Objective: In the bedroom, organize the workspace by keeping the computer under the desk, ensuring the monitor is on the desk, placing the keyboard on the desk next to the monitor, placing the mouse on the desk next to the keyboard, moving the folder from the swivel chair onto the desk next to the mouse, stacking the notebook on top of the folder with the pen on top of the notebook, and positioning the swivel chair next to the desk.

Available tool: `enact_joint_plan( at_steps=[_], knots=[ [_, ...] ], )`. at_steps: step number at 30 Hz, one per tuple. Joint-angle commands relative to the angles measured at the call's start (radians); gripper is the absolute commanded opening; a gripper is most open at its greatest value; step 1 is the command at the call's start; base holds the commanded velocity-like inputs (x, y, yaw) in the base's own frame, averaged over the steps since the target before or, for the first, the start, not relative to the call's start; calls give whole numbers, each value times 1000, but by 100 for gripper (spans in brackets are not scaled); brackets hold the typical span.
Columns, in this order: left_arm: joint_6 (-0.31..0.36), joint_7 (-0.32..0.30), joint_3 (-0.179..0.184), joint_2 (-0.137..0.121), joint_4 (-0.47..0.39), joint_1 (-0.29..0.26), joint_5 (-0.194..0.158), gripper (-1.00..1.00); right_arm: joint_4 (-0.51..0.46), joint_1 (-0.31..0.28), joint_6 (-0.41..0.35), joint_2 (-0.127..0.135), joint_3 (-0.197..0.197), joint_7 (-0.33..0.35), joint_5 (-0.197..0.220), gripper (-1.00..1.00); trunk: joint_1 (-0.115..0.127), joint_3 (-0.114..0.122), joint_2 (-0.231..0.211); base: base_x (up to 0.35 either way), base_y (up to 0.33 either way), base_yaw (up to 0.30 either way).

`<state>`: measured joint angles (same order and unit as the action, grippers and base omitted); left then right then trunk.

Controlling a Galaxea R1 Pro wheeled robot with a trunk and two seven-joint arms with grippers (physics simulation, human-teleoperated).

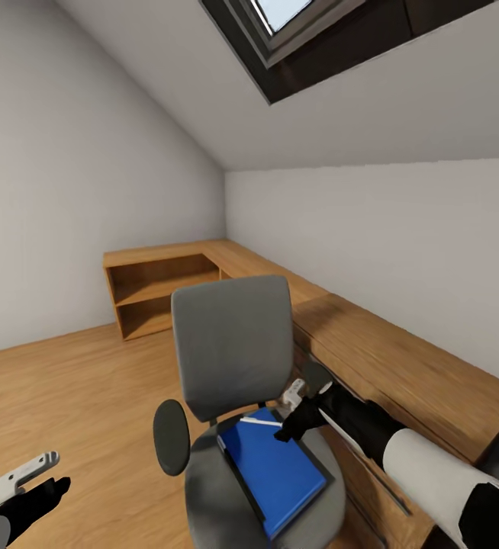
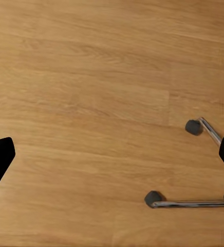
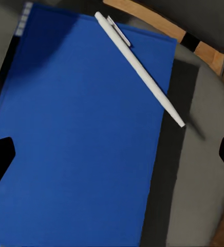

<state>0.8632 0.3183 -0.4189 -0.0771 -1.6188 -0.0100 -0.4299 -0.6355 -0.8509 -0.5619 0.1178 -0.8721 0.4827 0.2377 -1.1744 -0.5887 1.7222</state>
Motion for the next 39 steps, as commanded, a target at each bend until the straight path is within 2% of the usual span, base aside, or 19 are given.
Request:
enact_joint_plan(
  at_steps=[1, 5, 16, 27, 39],
  knots=[
    [4, 8, 0, 0, -1, -1, -10, 100, -3, -2, 0, 2, 5, 0, 10, 100, -4, -4, 8, 0, 0, 0],
    [4, 8, 0, 2, -1, -1, -10, 100, -5, -1, 6, 3, 20, 6, 11, 100, -19, -17, 36, 0, 0, 0],
    [5, 8, 0, 4, -1, -1, -10, 100, -15, -1, 6, 2, 28, 6, 13, 100, -61, -51, 113, 0, 0, 0],
    [5, 4, 4, 6, 0, -1, -11, 100, -18, -1, 6, 3, 32, 4, 38, 100, -61, -52, 113, 0, 0, 10],
    [2, 4, 6, 5, 1, -1, -9, 100, -18, -1, 7, 2, 30, 2, 38, 100, -61, -64, 113, 0, -138, 178]
  ],
)
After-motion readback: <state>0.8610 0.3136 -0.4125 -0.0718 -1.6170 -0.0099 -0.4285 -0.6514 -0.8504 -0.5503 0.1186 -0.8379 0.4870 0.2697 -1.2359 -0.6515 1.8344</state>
